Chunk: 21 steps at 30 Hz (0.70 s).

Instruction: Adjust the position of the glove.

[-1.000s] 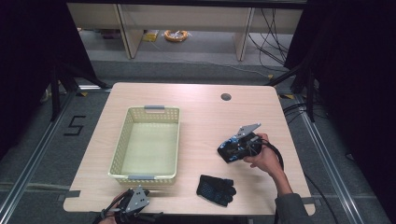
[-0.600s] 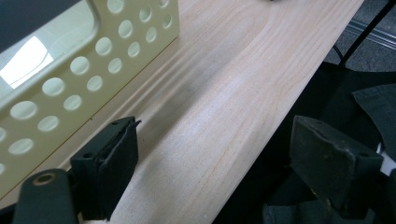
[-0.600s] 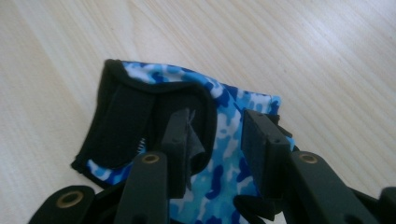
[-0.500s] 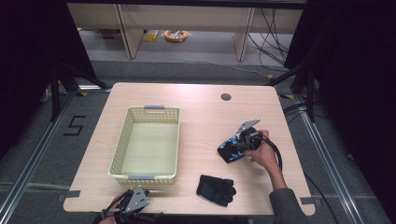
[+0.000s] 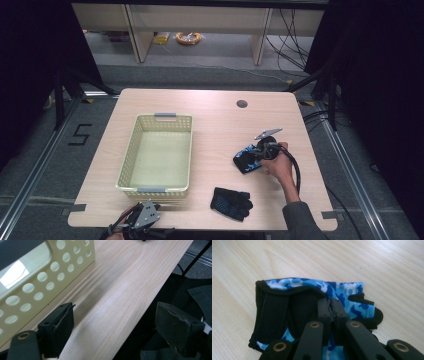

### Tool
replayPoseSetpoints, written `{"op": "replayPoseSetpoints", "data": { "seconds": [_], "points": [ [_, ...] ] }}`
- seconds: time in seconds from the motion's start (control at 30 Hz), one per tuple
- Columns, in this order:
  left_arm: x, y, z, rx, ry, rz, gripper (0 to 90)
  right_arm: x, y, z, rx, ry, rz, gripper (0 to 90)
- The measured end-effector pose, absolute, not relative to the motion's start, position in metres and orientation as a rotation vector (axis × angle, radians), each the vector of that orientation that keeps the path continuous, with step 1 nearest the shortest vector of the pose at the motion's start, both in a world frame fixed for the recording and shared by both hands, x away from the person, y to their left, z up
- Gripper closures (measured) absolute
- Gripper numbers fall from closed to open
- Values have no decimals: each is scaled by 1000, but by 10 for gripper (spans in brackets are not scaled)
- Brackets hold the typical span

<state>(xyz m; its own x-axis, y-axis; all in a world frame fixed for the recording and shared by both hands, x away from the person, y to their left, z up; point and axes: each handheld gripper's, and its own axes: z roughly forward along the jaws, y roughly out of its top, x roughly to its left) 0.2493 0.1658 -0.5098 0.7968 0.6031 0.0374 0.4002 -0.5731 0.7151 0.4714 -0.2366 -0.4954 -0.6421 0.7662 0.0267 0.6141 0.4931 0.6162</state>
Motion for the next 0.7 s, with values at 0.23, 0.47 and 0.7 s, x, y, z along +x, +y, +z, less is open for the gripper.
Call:
{"op": "replayPoseSetpoints", "data": {
  "seconds": [0.23, 0.47, 0.7],
  "points": [
    [250, 166, -509, 2239, 739, 364, 159, 462, -237, -486, 1265, 2431, 885, 890],
    [247, 162, -507, 2203, 752, 330, 160, 436, -240, -440, 1285, 2339, 1028, 891],
    [248, 162, -503, 2207, 727, 367, 161, 406, -241, -418, 1272, 2251, 1199, 891]
  ]
}}
